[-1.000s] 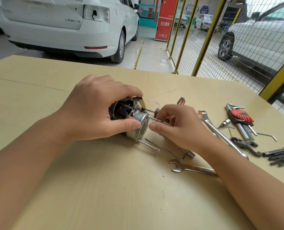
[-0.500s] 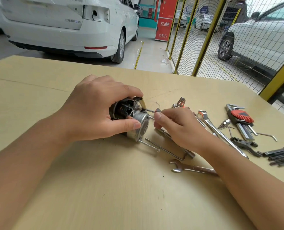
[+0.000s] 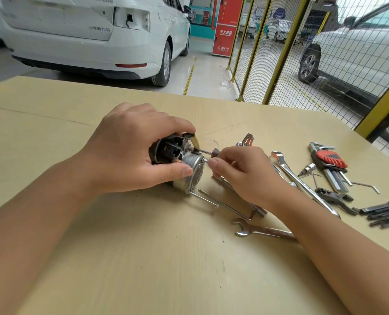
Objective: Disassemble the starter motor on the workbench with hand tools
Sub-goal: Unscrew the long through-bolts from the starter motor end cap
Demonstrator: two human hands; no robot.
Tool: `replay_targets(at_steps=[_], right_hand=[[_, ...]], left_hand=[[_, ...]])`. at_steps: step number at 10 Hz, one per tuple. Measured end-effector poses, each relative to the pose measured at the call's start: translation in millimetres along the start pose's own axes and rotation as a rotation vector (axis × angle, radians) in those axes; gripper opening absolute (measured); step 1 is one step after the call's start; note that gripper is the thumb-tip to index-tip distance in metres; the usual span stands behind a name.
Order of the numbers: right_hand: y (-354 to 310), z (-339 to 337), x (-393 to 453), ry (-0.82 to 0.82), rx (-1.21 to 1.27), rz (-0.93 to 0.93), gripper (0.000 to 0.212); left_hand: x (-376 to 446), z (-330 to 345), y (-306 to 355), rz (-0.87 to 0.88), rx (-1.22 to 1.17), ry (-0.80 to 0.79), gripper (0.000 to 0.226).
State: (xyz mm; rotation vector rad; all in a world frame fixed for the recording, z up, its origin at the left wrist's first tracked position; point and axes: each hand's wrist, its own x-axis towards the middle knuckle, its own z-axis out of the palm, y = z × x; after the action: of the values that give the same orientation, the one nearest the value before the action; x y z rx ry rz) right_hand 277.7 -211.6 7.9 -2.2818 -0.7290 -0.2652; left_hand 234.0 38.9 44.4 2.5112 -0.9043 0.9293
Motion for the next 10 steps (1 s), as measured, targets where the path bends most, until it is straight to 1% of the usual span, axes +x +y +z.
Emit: replay_targets(at_steps=[1,2,3,4,5,6,7,9,10], right_hand=[[-1.5,-1.6,0.5,0.053,0.000,-0.017,0.024],[0.2,-2.6,0.4,-0.013,0.011,0.004,0.026],[1.6,-0.3,-0.1,-0.078,0.021,0.016,0.038],[1.5,0.5,0.4,-0.001,-0.014,-0.001,0.028],[1.3,-0.5,0.5,0.024,0.002,0.002,0.019],[0.8,-1.7,-0.4,-0.057,0.000,0.021,0.032],[-0.8,-1.4,-0.7,-0.090,0.035,0.039,0.043],[-0.8,-1.0,0.0,0.032,0.020,0.027,0.024],[-0.9,-2.2,0.2,0.021,0.032,0.021,0.025]], left_hand=[[-0.3,0.0,-0.6,-0.001,-0.002,-0.001,0.058],[0.1,0.1,-1.1,0.000,-0.002,-0.002,0.058],[0.0,0.1,-1.4,0.000,0.000,-0.005,0.058],[0.2,0.2,-1.5,-0.001,-0.002,-0.006,0.058],[0.2,0.1,-1.0,0.000,-0.001,-0.006,0.057],[0.1,-0.3,-0.5,-0.001,-0.002,-0.005,0.057],[0.1,-0.5,-0.4,0.000,0.001,-0.006,0.058],[0.2,-0.7,0.1,0.001,0.007,-0.004,0.058],[0.4,-0.5,0.3,-0.004,0.003,-0.005,0.058]])
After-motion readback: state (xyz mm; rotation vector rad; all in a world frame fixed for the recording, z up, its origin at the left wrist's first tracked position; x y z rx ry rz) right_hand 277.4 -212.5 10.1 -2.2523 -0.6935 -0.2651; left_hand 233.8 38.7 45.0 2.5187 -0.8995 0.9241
